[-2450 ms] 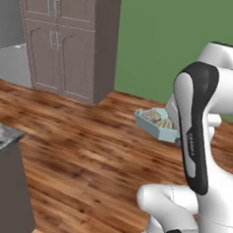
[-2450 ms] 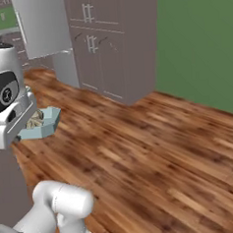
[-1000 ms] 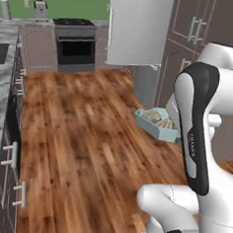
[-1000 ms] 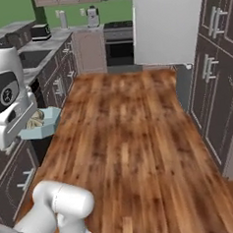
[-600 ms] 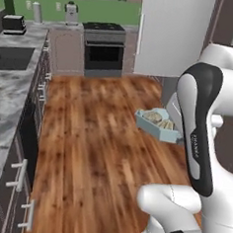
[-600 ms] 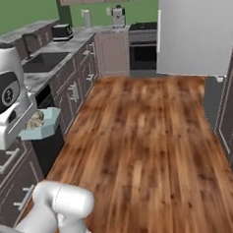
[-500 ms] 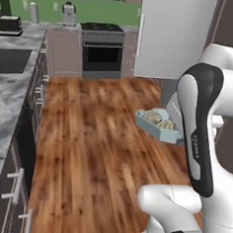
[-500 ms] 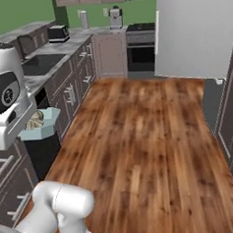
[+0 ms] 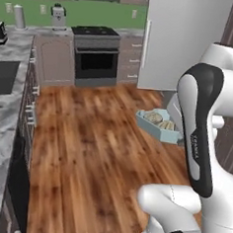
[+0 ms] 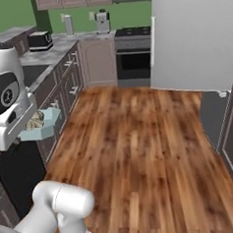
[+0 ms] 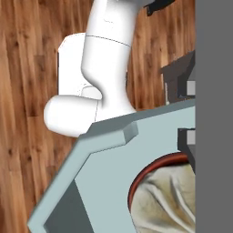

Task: Place two dumplings into each of the tupperware containers and then place the containers in the fridge.

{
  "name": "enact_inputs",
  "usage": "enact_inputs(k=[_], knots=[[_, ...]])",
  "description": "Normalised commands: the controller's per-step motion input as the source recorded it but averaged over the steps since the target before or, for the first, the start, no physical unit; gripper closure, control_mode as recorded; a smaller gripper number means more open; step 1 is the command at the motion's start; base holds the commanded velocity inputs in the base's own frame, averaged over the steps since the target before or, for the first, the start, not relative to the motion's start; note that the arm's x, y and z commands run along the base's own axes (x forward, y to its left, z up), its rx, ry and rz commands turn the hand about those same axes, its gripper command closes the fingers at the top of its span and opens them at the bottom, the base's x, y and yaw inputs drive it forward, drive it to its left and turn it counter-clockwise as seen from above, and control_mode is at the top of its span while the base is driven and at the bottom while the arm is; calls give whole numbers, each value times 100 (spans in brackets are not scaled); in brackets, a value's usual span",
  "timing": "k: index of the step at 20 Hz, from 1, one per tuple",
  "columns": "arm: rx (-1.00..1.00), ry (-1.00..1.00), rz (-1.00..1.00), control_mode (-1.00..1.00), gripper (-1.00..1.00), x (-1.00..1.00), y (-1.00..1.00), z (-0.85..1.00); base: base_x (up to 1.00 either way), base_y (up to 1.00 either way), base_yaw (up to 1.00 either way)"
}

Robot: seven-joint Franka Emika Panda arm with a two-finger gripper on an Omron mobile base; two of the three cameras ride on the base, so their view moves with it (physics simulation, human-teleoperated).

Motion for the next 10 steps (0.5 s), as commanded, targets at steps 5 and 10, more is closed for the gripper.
enact_inputs(k=[5, 10], knots=[[0, 0, 0, 100, 100, 0, 0, 0, 100, 56, -19], [0, 0, 0, 100, 100, 0, 0, 0, 100, 18, -14]])
